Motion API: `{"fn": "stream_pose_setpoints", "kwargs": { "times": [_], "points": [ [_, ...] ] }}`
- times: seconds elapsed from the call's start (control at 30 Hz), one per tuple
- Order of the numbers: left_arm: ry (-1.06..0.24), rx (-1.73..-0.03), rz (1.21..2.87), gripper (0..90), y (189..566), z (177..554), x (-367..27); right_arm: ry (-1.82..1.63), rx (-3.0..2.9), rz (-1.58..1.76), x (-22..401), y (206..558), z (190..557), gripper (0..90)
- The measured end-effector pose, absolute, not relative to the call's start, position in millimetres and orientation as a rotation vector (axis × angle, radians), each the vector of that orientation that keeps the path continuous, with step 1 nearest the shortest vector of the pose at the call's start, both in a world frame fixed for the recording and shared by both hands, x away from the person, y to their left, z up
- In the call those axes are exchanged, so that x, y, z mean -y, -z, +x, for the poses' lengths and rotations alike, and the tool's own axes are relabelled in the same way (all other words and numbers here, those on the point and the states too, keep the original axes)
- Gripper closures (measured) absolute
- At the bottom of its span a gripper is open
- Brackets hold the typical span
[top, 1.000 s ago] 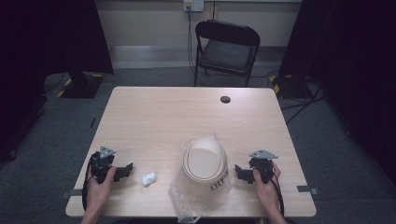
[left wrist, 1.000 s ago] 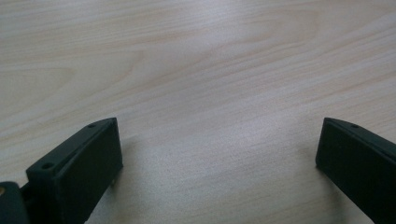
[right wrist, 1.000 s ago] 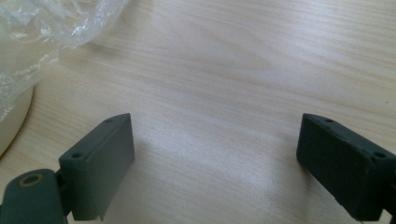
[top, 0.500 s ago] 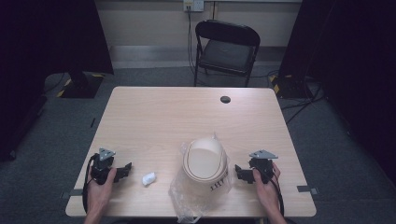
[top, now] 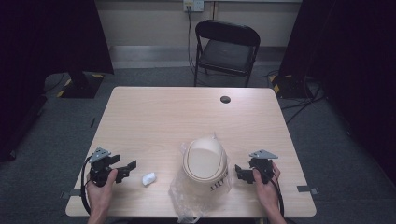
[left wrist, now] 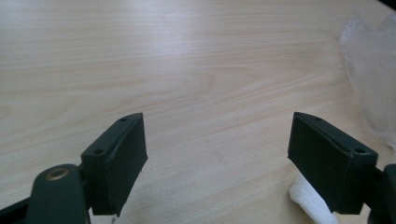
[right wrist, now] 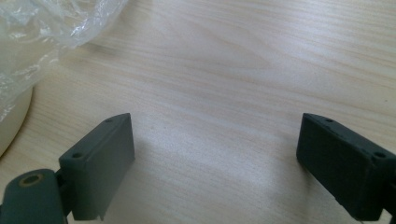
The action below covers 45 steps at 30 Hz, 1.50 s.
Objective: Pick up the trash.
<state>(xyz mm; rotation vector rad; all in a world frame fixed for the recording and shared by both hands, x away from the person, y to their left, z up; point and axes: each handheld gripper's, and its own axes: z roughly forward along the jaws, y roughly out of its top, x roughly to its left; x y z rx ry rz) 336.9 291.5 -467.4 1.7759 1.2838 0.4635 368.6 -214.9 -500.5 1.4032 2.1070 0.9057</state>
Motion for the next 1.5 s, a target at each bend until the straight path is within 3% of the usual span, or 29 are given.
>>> {"fn": "stream_pose_setpoints", "kwargs": {
  "times": [0.53, 1.5],
  "points": [
    [-0.414, -1.054, 1.938, 26.1, 438, 328, -235, -0.906, -2.108, 1.401, 215, 501, 369, 10.5],
    [-0.252, -0.798, 1.901, 17.2, 392, 341, -156, -0.903, -2.106, 1.397, 215, 501, 370, 9.8]
  ]
}}
